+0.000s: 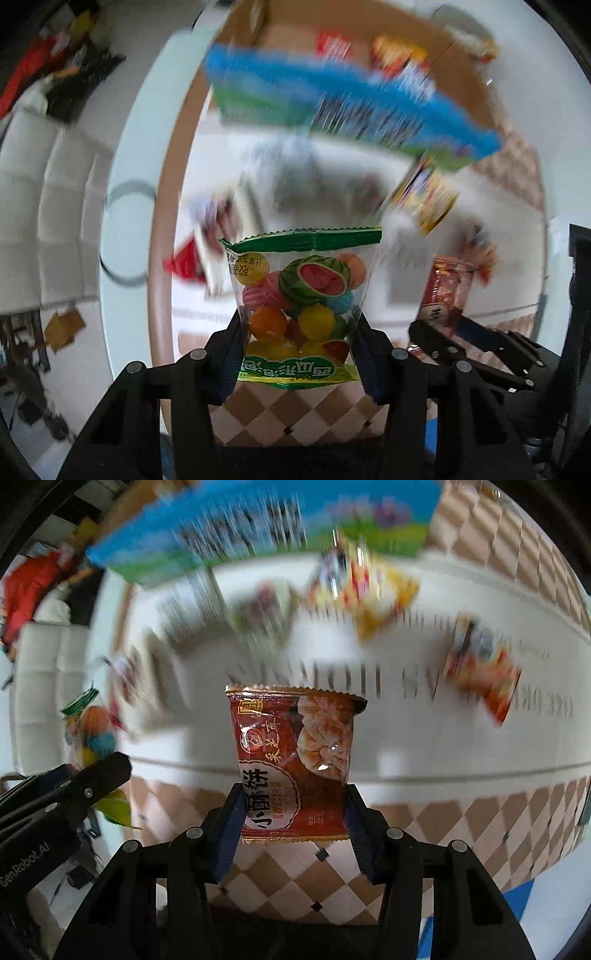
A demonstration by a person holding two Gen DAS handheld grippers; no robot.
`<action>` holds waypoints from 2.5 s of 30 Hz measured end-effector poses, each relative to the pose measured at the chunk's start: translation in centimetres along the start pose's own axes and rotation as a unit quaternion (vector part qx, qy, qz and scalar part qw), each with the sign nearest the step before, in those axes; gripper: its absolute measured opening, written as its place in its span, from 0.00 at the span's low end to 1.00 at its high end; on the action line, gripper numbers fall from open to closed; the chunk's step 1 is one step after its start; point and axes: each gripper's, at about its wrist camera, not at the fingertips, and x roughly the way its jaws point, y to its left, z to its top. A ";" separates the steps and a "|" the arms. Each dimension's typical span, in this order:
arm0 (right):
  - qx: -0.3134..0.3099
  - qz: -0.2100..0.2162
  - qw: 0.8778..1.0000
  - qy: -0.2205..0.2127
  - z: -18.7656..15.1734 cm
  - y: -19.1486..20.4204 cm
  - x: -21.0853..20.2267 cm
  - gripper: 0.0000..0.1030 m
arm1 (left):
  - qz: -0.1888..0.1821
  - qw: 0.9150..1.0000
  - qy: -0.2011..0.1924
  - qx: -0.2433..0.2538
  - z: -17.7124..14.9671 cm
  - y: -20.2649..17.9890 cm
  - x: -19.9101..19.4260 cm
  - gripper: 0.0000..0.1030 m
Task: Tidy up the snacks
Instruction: 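Carry both packets into the box and open both grippers to release, then grasp the yellow panda-print packet with the right gripper while the left grasps the Franzzi biscuit pack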
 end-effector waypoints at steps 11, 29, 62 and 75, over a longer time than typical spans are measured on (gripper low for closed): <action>0.017 0.039 0.992 -0.115 13.2 0.3 -12.4 0.53 | 0.012 0.997 -0.066 0.036 13.6 -1.2 -5.5 0.48; 0.042 -0.037 0.997 -0.047 27.3 -4.0 -2.9 0.53 | 0.065 0.995 0.077 0.024 24.9 1.6 6.5 0.48; 0.036 -0.042 0.998 -0.030 26.9 -3.1 -0.6 0.90 | 0.048 0.998 0.028 0.022 22.4 -0.6 4.4 0.82; 0.012 -0.080 0.985 -0.150 20.5 -1.6 -8.6 0.90 | 0.055 0.993 -0.097 0.033 16.2 -0.4 -3.1 0.82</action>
